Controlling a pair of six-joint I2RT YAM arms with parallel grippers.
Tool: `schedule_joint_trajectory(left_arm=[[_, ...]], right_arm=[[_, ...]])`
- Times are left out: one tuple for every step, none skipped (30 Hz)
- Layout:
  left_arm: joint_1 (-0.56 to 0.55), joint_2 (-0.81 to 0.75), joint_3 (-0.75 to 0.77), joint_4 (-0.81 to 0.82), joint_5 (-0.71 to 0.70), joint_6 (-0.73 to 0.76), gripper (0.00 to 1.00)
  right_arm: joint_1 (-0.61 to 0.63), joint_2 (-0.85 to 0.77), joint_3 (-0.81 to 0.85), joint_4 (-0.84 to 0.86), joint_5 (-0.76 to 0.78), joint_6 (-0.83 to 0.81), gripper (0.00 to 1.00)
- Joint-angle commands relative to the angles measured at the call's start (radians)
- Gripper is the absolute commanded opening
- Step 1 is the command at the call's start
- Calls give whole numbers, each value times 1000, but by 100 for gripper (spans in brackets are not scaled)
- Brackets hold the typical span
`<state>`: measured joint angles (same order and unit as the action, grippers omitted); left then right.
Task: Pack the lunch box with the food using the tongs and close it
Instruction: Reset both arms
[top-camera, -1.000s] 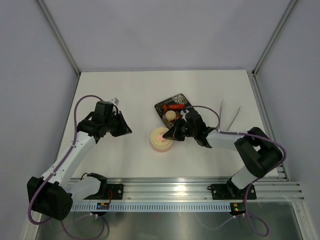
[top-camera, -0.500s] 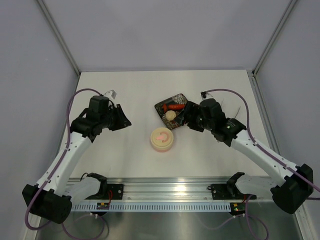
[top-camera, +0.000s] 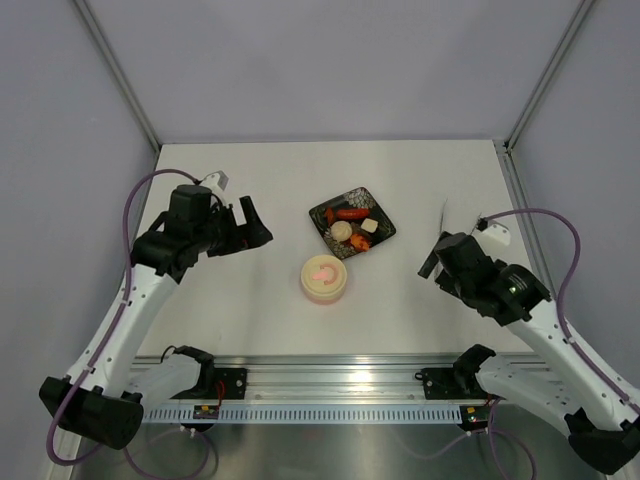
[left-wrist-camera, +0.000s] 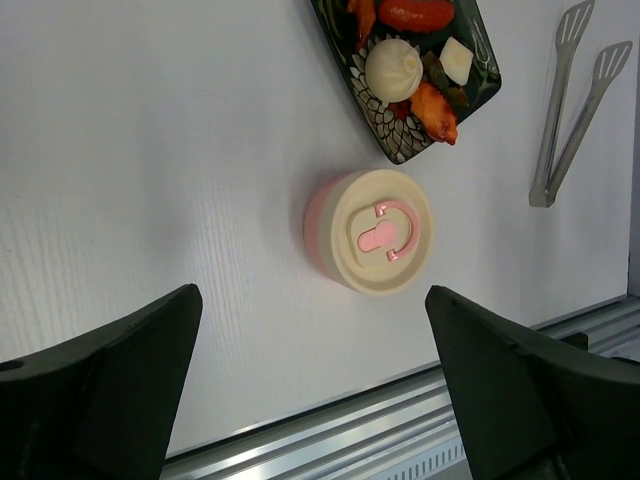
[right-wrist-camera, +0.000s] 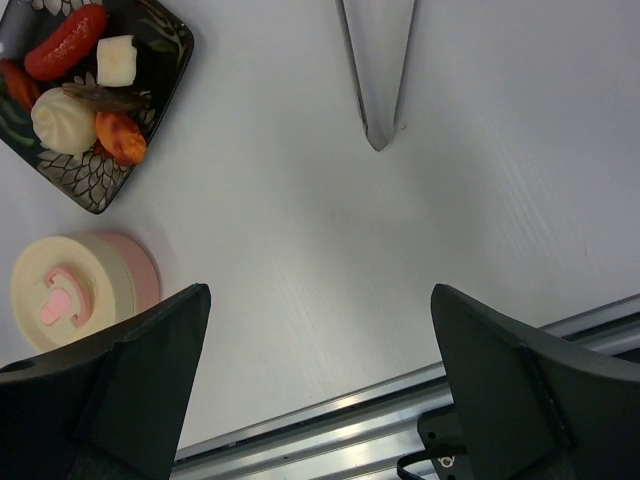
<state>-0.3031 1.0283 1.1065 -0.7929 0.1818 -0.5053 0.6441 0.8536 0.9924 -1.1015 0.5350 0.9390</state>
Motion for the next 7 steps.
schedule_joint_trajectory(left_arm=[[4, -7, 58, -2, -15, 5, 99], [5, -2, 68, -5, -18, 1, 99], [4, 1, 73, -14, -25, -2, 99], [4, 1, 78, -15, -30, -6, 99], [5, 3, 82, -19, -30, -6, 99], [4, 9, 85, -23, -34, -9, 99], [4, 10, 90, -26, -36, -12, 99]], right_arm=[[-1, -85, -6, -90, 97, 72, 100], [-1, -91, -5, -107, 120, 87, 100], [-1, -97, -1, -121, 126, 110, 99], [-1, -100, 0, -126, 125, 112, 100], [-1, -96, 3, -130, 126, 115, 99], [-1, -78, 5, -144, 131, 122, 99], [-1, -64, 14, -147, 134, 124, 99]])
